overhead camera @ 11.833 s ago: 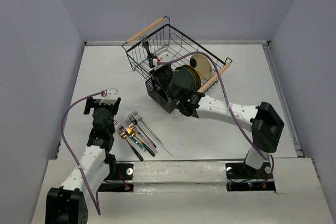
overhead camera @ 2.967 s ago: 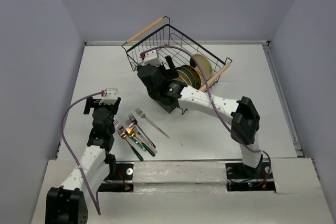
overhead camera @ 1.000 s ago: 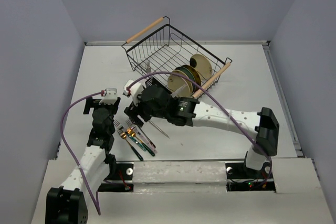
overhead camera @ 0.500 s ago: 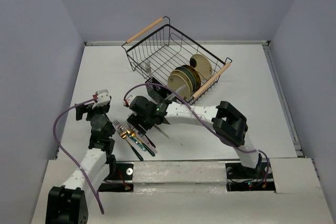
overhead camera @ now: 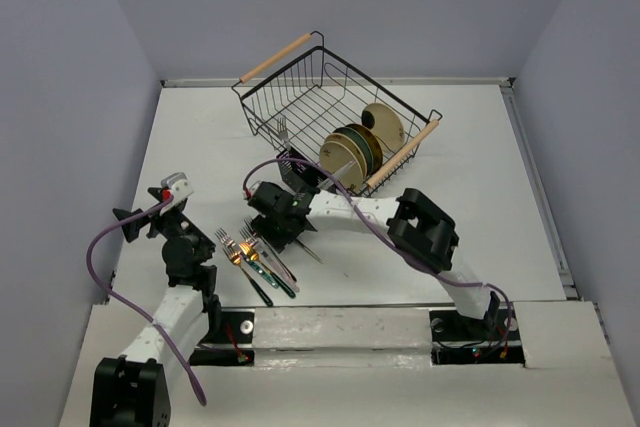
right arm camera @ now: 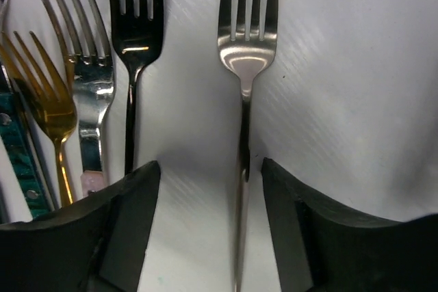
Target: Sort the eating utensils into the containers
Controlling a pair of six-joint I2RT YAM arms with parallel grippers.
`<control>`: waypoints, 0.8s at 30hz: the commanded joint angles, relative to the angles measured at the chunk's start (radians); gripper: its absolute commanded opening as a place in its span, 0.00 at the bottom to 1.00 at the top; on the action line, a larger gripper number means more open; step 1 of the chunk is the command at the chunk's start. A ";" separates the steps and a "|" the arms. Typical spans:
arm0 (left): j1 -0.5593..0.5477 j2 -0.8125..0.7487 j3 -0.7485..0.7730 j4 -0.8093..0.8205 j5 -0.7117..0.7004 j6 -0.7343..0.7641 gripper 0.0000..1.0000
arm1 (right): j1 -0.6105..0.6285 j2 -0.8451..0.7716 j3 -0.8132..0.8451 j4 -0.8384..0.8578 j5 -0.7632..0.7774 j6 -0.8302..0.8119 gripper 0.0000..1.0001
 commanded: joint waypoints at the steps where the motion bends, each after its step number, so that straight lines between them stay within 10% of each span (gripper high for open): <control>1: 0.006 -0.009 -0.158 0.441 -0.024 0.019 0.99 | -0.006 0.044 0.047 -0.039 -0.005 0.009 0.47; 5: 0.006 -0.009 -0.163 0.456 -0.020 0.017 0.99 | -0.006 0.052 0.055 -0.052 0.007 0.005 0.00; 17: 0.006 -0.010 -0.166 0.456 -0.018 0.011 0.99 | 0.003 -0.123 0.107 -0.031 0.064 -0.043 0.00; 24: 0.006 -0.012 -0.166 0.458 -0.016 0.007 0.99 | 0.034 -0.421 -0.024 0.422 0.068 -0.112 0.00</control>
